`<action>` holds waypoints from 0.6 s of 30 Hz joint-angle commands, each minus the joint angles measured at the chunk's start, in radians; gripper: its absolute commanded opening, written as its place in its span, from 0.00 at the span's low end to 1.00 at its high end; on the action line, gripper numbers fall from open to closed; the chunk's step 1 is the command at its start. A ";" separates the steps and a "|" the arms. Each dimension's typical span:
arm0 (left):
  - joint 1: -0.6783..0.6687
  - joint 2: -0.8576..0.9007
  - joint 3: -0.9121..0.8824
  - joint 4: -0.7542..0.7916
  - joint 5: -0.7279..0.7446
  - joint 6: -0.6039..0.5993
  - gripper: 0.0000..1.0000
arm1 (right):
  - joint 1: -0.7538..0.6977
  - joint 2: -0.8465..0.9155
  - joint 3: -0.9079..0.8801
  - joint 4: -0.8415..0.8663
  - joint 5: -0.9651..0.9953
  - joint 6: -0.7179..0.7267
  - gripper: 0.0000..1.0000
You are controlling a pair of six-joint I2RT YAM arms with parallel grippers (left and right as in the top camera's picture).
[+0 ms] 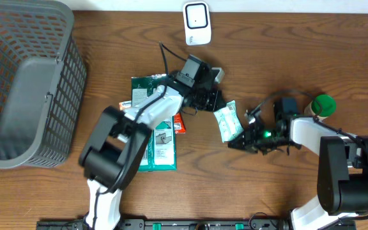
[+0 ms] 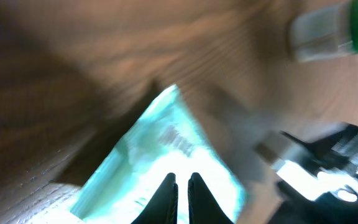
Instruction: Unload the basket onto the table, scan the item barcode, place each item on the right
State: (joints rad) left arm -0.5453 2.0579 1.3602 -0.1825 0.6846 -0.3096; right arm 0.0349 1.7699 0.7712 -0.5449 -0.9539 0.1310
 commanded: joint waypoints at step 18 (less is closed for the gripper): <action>-0.017 0.101 0.016 -0.008 -0.208 0.018 0.10 | 0.045 0.117 0.039 0.216 0.116 -0.072 0.01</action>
State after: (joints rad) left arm -0.5629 2.1372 1.3762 -0.1768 0.5056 -0.3092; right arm 0.0483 1.8397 0.8284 -0.3195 -0.9035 0.0971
